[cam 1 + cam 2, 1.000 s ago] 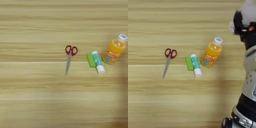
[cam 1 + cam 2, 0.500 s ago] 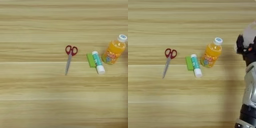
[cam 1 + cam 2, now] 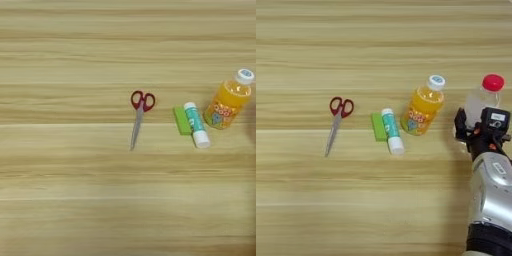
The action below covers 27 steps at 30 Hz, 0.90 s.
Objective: Move the objects on the table
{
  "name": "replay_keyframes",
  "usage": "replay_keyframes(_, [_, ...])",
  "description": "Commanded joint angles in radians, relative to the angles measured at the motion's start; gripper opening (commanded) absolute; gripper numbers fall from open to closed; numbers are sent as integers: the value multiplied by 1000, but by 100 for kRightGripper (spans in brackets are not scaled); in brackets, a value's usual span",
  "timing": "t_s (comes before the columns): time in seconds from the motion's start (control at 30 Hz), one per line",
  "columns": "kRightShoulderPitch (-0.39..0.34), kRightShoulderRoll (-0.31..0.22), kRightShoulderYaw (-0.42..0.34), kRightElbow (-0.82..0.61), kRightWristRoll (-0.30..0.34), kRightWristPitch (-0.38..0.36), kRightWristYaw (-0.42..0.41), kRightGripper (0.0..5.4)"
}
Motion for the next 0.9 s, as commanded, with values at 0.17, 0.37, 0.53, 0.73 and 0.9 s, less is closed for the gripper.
replay_keyframes(0.17, [-56, -32, 18, -16, 16, -92, 2, 310])
replay_keyframes(0.37, [-56, -27, 33, 4, 19, -107, 2, 310])
replay_keyframes(0.53, [-53, -33, 37, 24, 18, -117, 2, 310])
replay_keyframes(0.73, [-51, -35, 39, 49, 17, -125, -4, 354])
replay_keyframes(0.9, [-50, -41, 38, 41, 19, -126, -8, 418])
